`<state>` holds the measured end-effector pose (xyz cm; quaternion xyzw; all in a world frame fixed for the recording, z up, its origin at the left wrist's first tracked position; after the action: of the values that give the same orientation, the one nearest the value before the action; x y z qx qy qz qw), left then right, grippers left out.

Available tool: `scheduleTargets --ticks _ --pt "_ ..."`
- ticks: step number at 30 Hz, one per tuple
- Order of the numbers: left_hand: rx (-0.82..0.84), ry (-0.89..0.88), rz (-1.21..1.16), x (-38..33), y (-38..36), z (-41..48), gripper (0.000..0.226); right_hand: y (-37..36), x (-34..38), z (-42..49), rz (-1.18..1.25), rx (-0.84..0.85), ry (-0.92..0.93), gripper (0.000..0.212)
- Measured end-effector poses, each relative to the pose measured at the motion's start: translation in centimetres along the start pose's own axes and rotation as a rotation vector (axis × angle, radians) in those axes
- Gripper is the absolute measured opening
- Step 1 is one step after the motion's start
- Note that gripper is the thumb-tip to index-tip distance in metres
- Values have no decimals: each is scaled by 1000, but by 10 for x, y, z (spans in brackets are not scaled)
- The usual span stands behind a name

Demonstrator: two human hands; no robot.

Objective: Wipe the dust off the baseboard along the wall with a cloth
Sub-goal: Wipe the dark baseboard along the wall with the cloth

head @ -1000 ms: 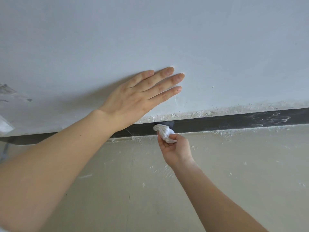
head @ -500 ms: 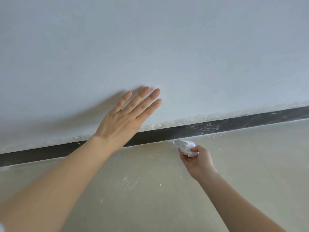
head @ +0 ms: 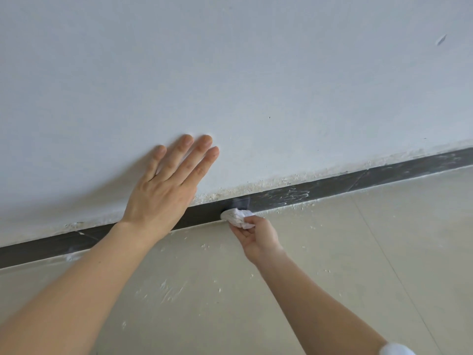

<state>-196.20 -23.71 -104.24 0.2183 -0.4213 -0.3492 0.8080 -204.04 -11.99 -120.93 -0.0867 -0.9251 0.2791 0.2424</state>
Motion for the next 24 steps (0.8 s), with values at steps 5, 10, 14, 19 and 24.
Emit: scheduleTargets --ticks 5,10,14,19,24 --pt "-13 23 -16 3 -2 0 92 45 61 2 149 -152 205 34" --pt "15 22 4 1 -5 0 102 45 51 -13 18 -144 144 20" --pt "37 27 -37 1 -4 -1 104 6 -31 -13 -202 43 -96 14" --pt "86 11 -63 3 0 -2 105 -19 -80 6 -168 28 -114 26" --pt "74 -11 -64 3 1 -1 99 -6 -44 15 -80 -30 -6 35"
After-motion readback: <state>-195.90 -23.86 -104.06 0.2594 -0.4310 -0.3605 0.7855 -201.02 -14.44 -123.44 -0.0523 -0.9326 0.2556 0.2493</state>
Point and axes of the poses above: each hand's wrist, its own z-axis towards the middle knuckle, its own y-axis out of the back of the hand, x = y × z, the point moved 6 cm from there along z, towards the middle knuckle, and after that the axes turned 6 degrees about y, right-handed, at the moved point
